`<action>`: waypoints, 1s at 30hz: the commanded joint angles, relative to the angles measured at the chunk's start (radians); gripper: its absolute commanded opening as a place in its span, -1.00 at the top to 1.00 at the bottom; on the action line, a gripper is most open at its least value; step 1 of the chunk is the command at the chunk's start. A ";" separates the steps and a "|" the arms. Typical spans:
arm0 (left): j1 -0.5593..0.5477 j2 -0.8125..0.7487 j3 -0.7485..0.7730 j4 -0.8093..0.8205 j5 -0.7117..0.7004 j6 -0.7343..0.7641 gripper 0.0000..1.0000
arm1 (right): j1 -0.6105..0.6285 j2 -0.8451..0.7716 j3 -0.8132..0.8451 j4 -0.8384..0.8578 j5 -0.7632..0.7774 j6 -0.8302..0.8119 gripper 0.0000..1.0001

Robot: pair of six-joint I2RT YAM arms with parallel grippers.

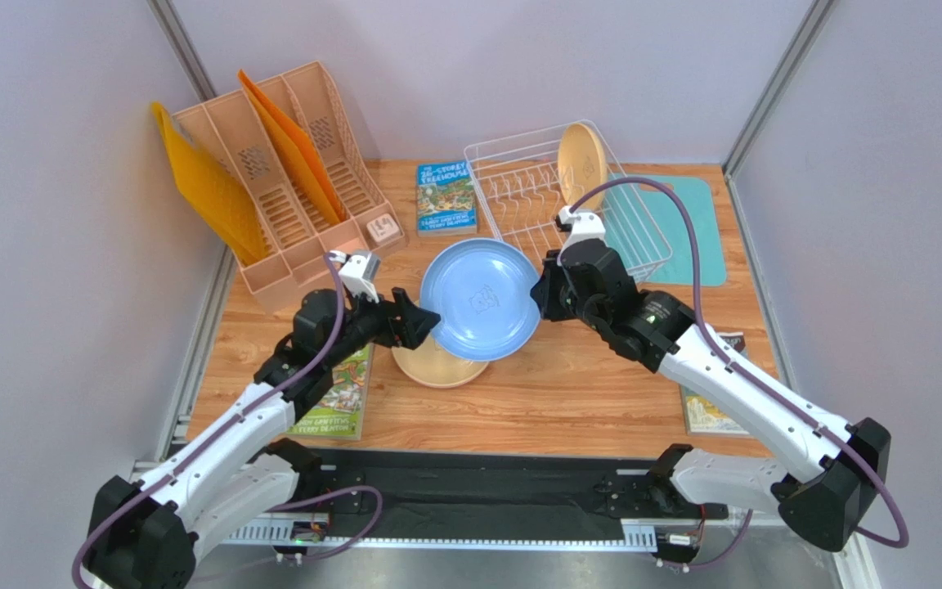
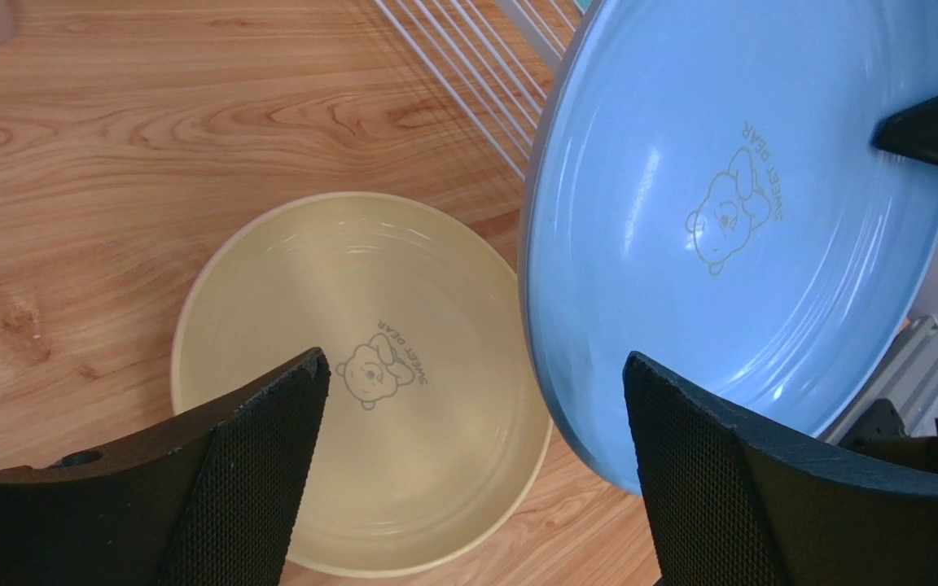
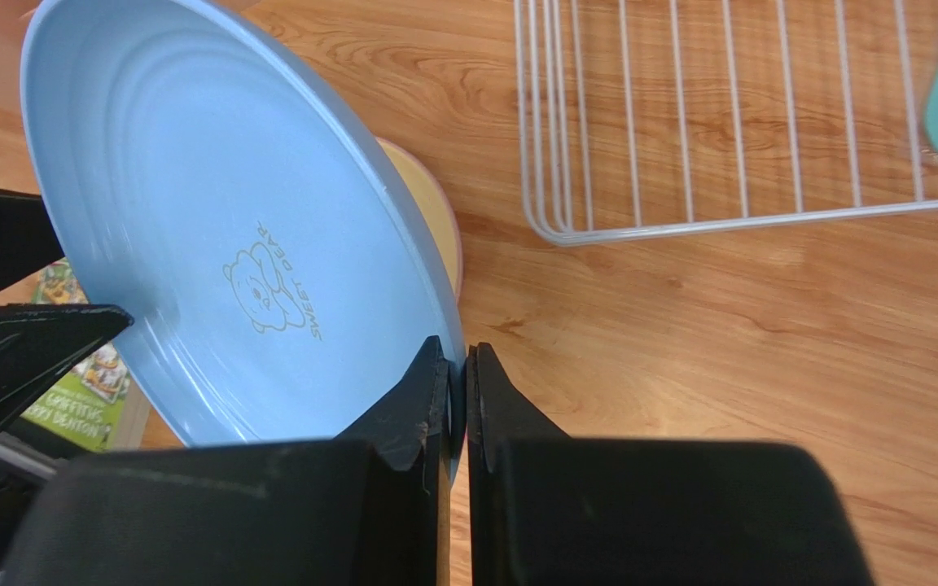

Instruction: Unload the plates from the dish rack

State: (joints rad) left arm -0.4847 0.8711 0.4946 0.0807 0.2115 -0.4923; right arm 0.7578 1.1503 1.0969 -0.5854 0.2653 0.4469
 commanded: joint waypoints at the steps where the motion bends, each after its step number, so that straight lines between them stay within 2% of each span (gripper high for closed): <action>1: -0.005 -0.035 -0.005 0.071 0.016 -0.019 -0.86 | 0.005 -0.027 -0.012 0.130 -0.090 0.079 0.99; 2: -0.005 -0.032 -0.008 0.070 0.014 -0.019 -0.71 | 0.005 -0.027 -0.014 0.136 -0.098 0.085 0.99; 4: -0.005 -0.029 -0.008 0.071 0.017 -0.025 -0.57 | 0.005 -0.026 -0.022 0.154 -0.113 0.099 0.98; 5: -0.005 -0.023 -0.008 0.074 0.020 -0.026 -0.34 | 0.005 -0.027 -0.029 0.160 -0.120 0.101 0.98; 7: -0.003 -0.014 -0.007 0.077 0.025 -0.035 -0.10 | 0.005 -0.021 -0.034 0.173 -0.138 0.113 0.97; 8: -0.005 -0.008 -0.007 0.082 0.029 -0.038 0.12 | 0.005 -0.020 -0.040 0.182 -0.144 0.118 0.97; 10: -0.005 -0.001 -0.007 0.088 0.042 -0.051 0.37 | 0.005 -0.011 -0.048 0.194 -0.167 0.127 0.97; 11: -0.003 0.003 -0.008 0.087 0.043 -0.054 0.62 | 0.005 -0.008 -0.051 0.202 -0.170 0.136 0.97; 13: -0.005 0.005 -0.007 0.079 0.039 -0.066 0.82 | 0.005 -0.003 -0.063 0.214 -0.181 0.142 0.97; 14: -0.003 0.002 -0.007 0.065 0.034 -0.071 1.00 | 0.005 0.000 -0.065 0.222 -0.179 0.145 0.97; 16: -0.005 0.000 -0.007 0.053 0.014 -0.072 1.00 | 0.005 0.008 -0.068 0.223 -0.173 0.147 0.93; 17: -0.005 -0.003 -0.005 0.030 0.003 -0.072 1.00 | 0.005 0.012 -0.068 0.225 -0.169 0.147 0.74; 19: -0.005 -0.009 0.004 -0.002 -0.053 -0.071 1.00 | 0.005 0.020 -0.069 0.225 -0.152 0.144 0.53; 20: -0.005 -0.011 0.007 -0.037 -0.081 -0.066 1.00 | 0.005 0.025 -0.069 0.222 -0.143 0.139 0.29; 22: -0.003 -0.011 0.016 -0.068 -0.145 -0.060 1.00 | 0.005 0.031 -0.063 0.213 -0.098 0.122 0.04; 23: -0.005 -0.009 0.022 -0.111 -0.168 -0.058 1.00 | 0.005 0.035 -0.058 0.191 -0.078 0.116 -0.21; 26: -0.003 0.008 0.035 -0.151 -0.211 -0.051 1.00 | 0.003 0.049 -0.025 0.135 0.009 0.073 -0.37; 30: -0.003 0.045 0.036 -0.165 -0.271 -0.055 1.00 | -0.006 0.052 0.015 0.091 0.100 0.018 -0.44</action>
State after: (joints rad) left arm -0.4843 0.8913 0.4892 -0.0650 0.0151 -0.5552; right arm 0.7582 1.2034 1.0367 -0.4694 0.2405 0.5266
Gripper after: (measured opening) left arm 0.028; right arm 0.700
